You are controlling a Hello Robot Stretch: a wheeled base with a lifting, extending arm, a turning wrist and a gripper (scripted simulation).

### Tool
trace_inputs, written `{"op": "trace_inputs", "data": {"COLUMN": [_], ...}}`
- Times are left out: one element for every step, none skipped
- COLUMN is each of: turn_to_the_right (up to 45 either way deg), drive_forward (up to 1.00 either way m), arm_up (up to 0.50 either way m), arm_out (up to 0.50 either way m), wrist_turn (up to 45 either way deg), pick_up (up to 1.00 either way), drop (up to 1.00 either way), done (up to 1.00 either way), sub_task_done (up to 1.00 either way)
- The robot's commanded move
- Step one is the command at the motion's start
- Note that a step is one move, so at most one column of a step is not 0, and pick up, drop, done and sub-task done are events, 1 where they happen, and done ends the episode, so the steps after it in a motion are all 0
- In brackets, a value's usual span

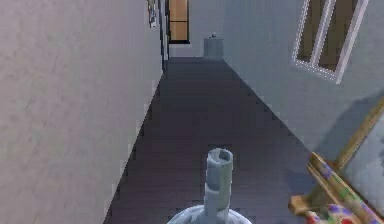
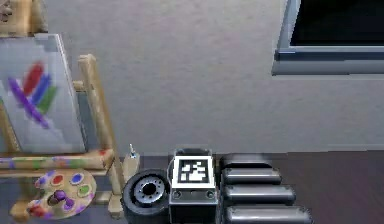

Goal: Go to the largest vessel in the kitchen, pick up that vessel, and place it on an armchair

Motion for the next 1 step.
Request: {"op": "trace_inputs", "data": {"turn_to_the_right": [0.0], "drive_forward": [1.00], "arm_up": [0.00], "arm_out": [0.00], "wrist_turn": [0.0], "pick_up": [0.00], "drop": [0.00], "done": [0.00], "sub_task_done": [0.00]}}
